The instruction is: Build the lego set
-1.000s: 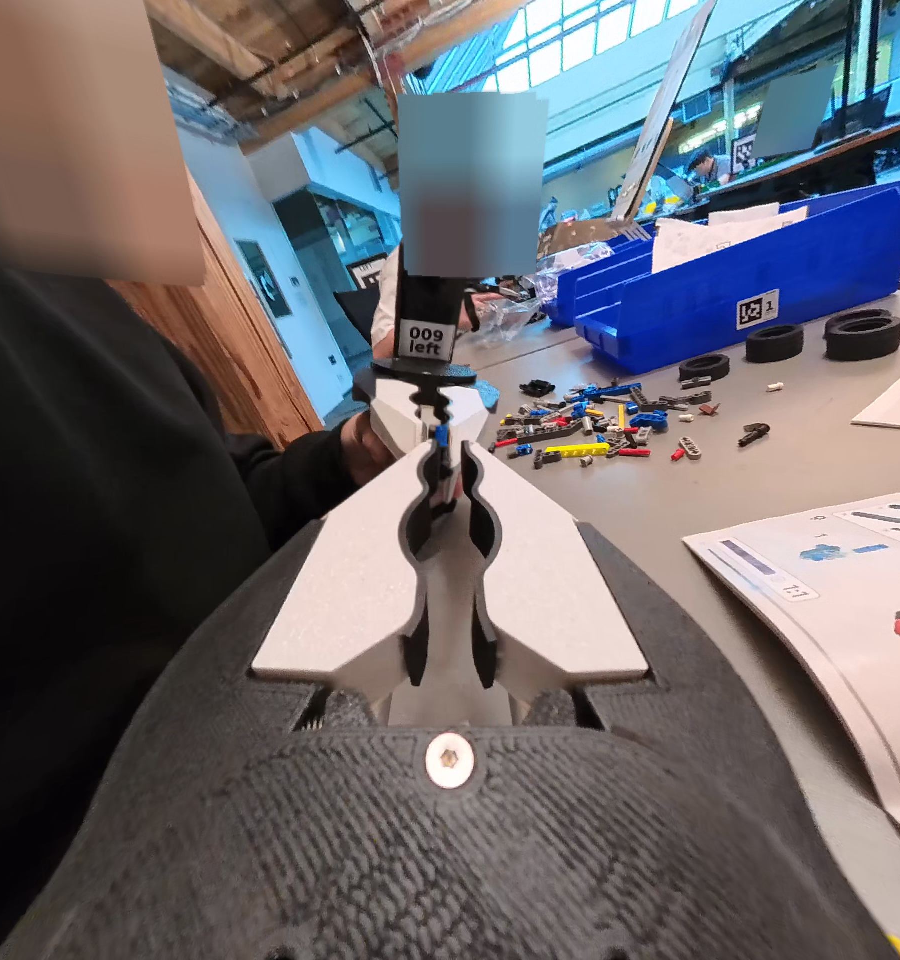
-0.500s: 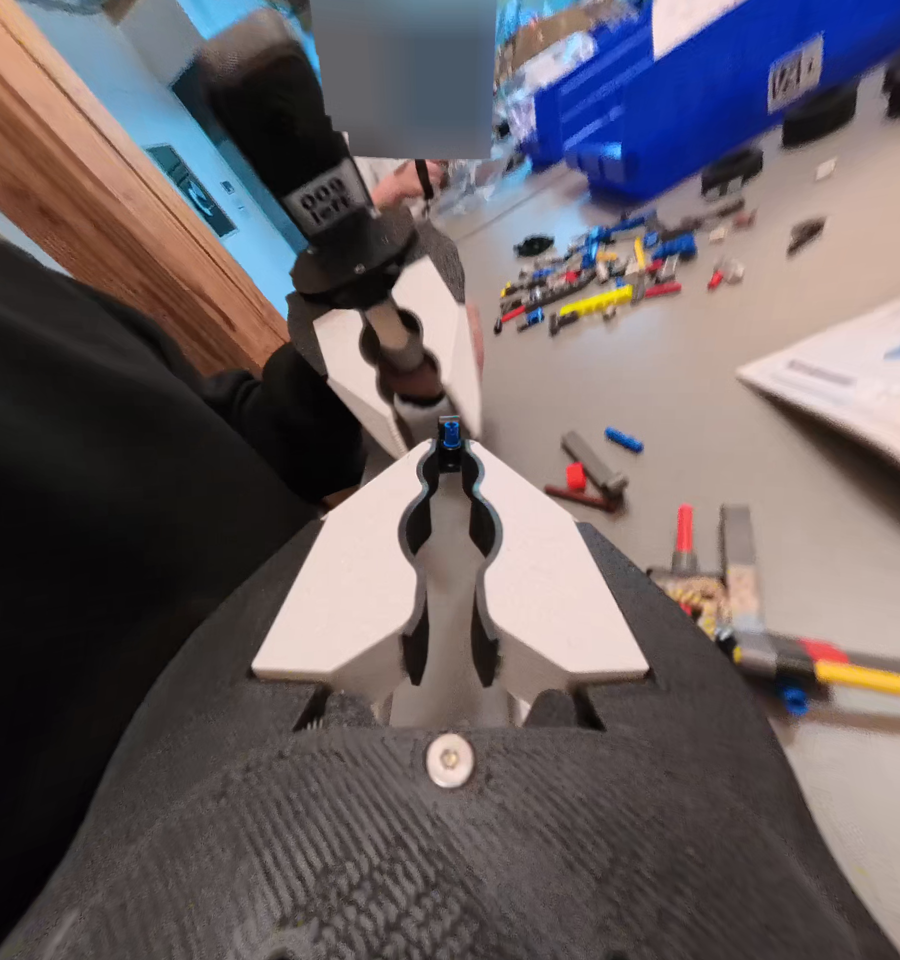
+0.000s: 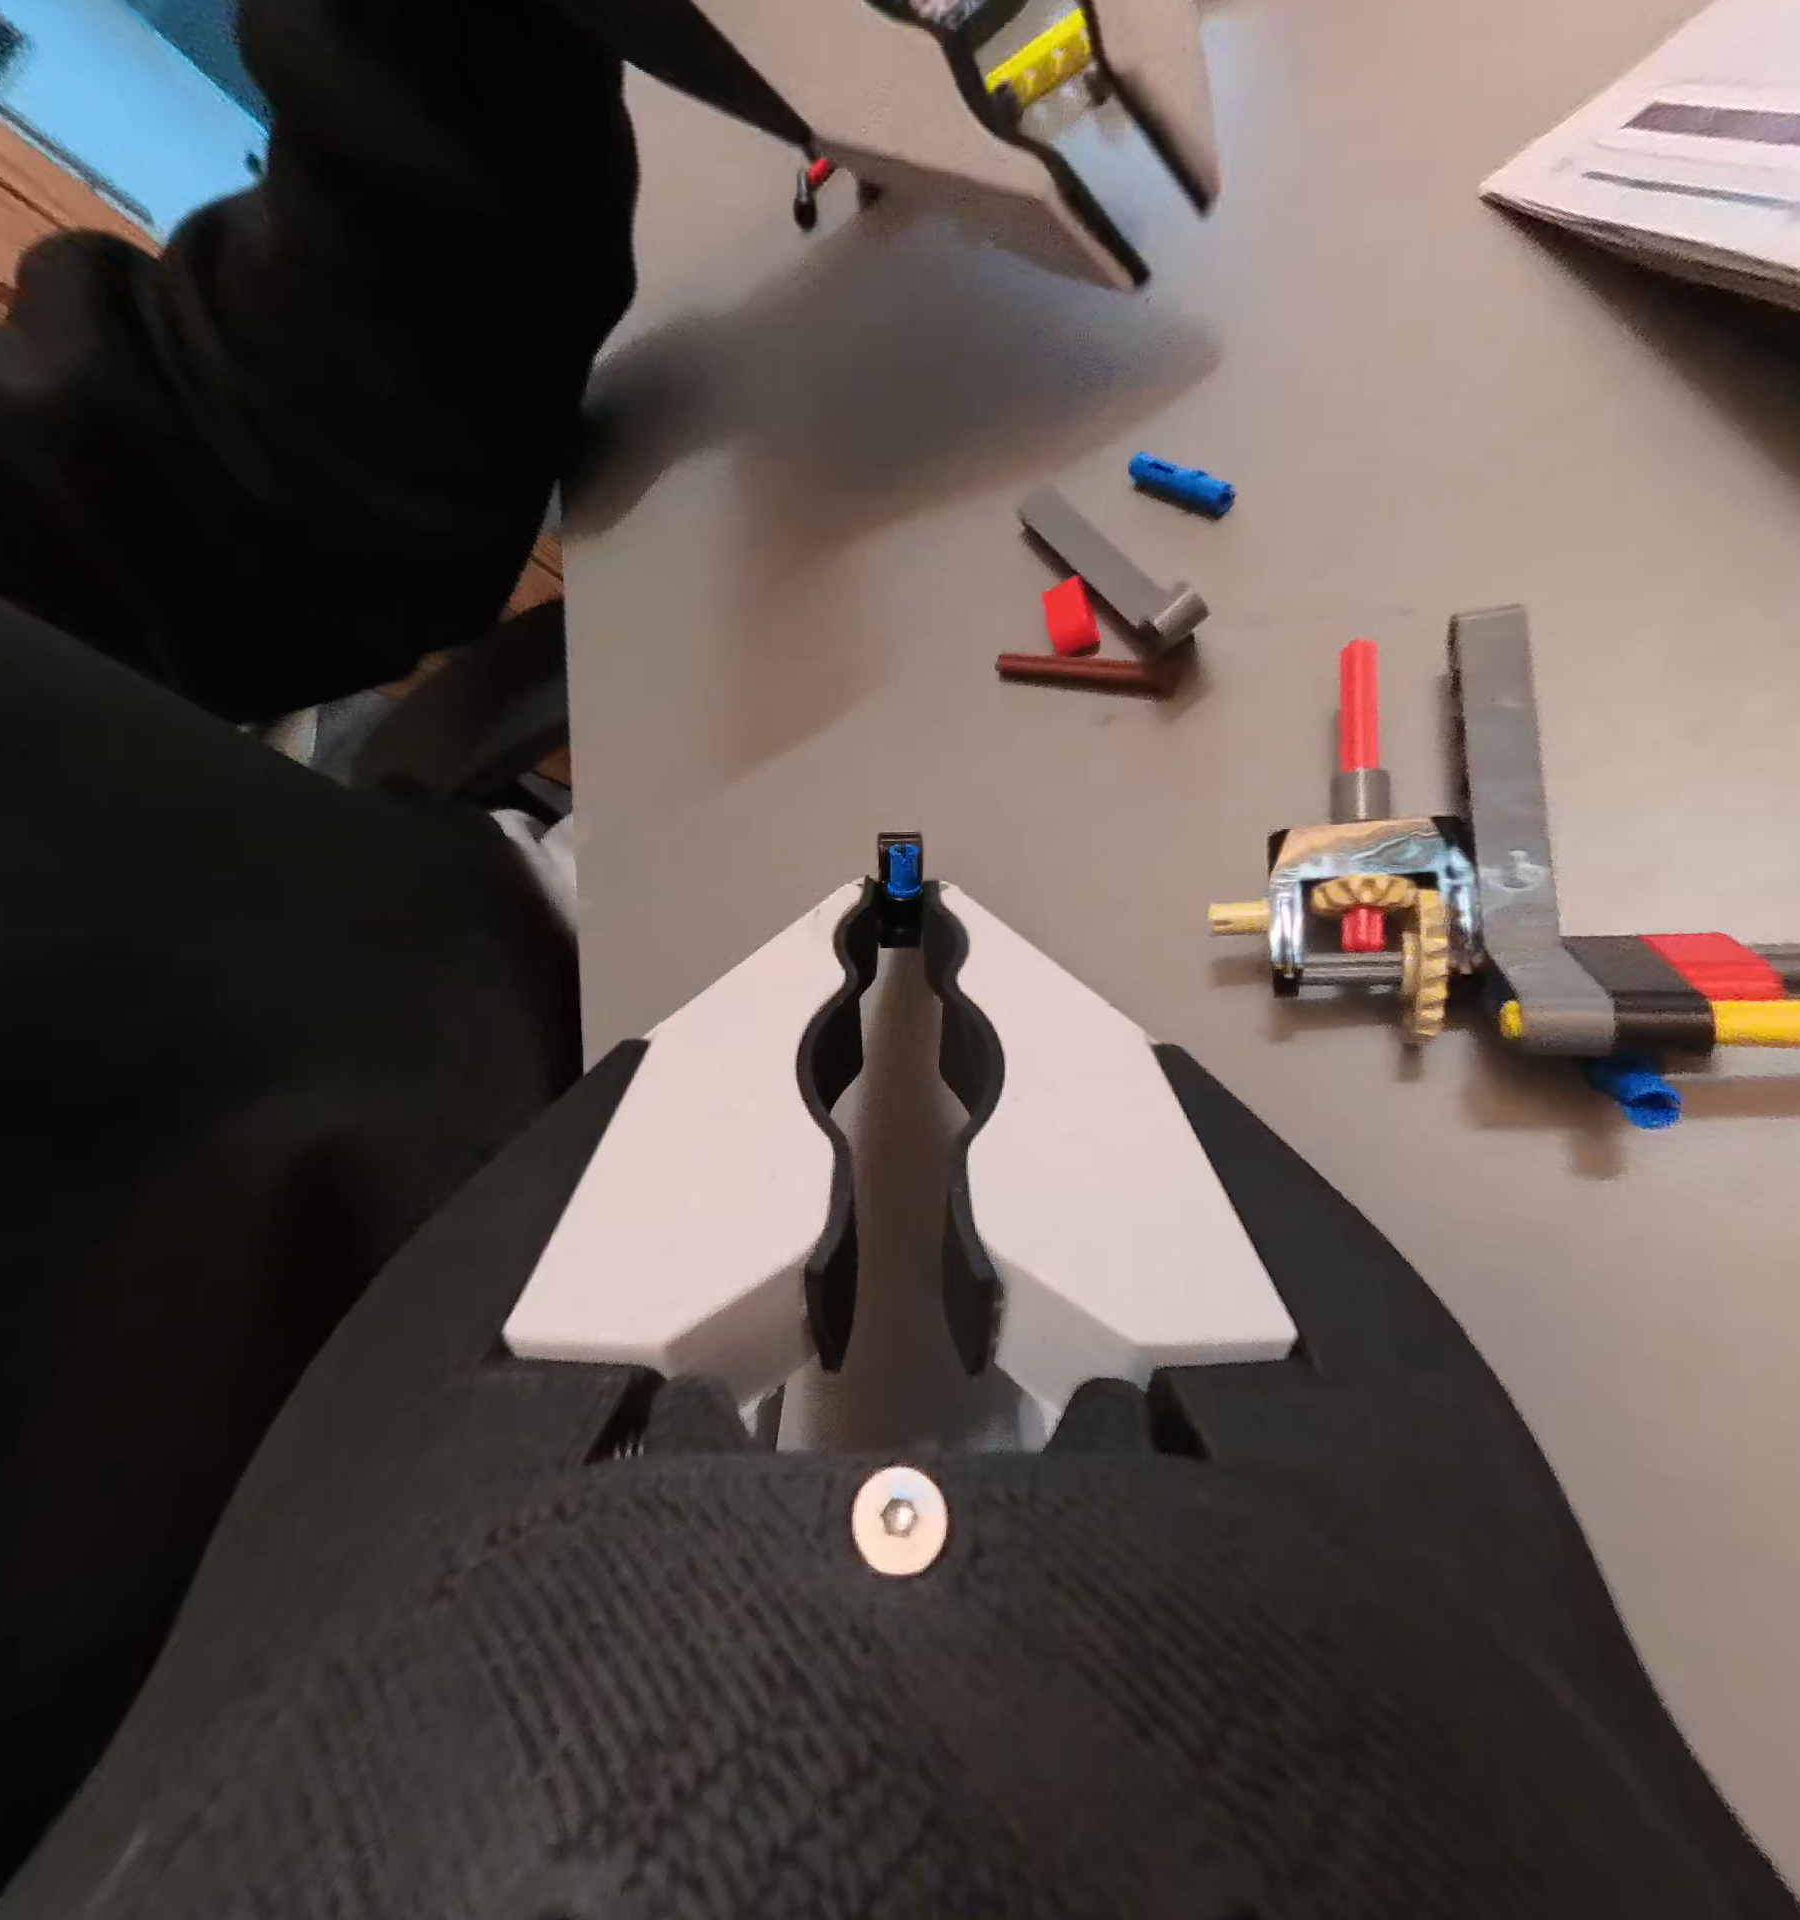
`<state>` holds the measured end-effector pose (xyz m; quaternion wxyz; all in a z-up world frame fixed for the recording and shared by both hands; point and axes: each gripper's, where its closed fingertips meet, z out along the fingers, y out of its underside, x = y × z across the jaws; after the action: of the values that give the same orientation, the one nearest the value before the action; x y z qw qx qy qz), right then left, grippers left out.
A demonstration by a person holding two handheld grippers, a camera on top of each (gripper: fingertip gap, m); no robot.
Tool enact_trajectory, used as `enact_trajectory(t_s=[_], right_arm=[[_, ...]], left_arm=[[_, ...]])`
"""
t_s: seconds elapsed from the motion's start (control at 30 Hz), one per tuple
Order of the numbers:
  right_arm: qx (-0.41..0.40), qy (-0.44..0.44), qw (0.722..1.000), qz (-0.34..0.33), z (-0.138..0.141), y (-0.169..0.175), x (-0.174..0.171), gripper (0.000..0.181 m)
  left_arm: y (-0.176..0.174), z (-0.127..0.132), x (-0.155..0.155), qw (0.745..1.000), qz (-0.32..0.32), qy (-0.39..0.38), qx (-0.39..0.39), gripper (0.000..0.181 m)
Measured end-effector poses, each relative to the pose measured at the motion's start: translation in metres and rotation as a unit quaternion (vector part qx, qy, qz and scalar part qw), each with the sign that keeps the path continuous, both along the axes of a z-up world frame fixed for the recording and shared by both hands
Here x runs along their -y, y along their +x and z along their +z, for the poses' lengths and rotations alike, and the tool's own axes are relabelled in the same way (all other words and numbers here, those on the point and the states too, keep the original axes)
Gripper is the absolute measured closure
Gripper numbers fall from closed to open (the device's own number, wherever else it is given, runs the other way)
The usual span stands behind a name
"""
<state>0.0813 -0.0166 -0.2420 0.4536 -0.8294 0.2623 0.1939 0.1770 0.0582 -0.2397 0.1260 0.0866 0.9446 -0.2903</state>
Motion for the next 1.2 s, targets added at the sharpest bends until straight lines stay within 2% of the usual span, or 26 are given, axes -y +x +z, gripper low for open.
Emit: enact_trajectory(t_s=[0.13, 0.47, 0.6, 0.77, 0.9, 1.03, 1.2], right_arm=[[-0.005, -0.001, 1.0, -0.006, -0.001, 0.003, -0.001, 0.175], [-0.001, -0.003, 1.0, -0.002, -0.004, 0.006, -0.004, 0.176], [0.003, 0.007, 1.0, 0.004, -0.002, 0.005, -0.004, 0.175], [-0.012, 0.026, 1.0, 0.011, 0.001, 0.003, -0.003, 0.17], [-0.01, 0.03, 0.999, 0.017, 0.003, 0.002, -0.001, 0.165], [0.024, 0.009, 1.0, 0.013, 0.001, 0.005, 0.004, 0.159], [0.141, -0.048, 0.989, 0.019, -0.003, 0.003, 0.009, 0.145]], left_arm=[[0.004, -0.019, 0.007, 1.0, 0.013, 0.003, -0.017, 0.181], [-0.027, -0.018, 0.027, 0.998, 0.006, -0.049, -0.04, 0.181], [-0.028, -0.016, 0.03, 0.998, 0.006, -0.059, -0.031, 0.176], [-0.018, 0.002, 0.022, 0.994, 0.014, -0.097, -0.038, 0.171], [-0.015, -0.002, 0.013, 0.994, -0.027, -0.082, -0.061, 0.162], [-0.013, -0.005, 0.02, 0.99, -0.065, -0.091, -0.087, 0.157], [-0.015, -0.011, 0.029, 0.984, -0.098, -0.087, -0.119, 0.158]])
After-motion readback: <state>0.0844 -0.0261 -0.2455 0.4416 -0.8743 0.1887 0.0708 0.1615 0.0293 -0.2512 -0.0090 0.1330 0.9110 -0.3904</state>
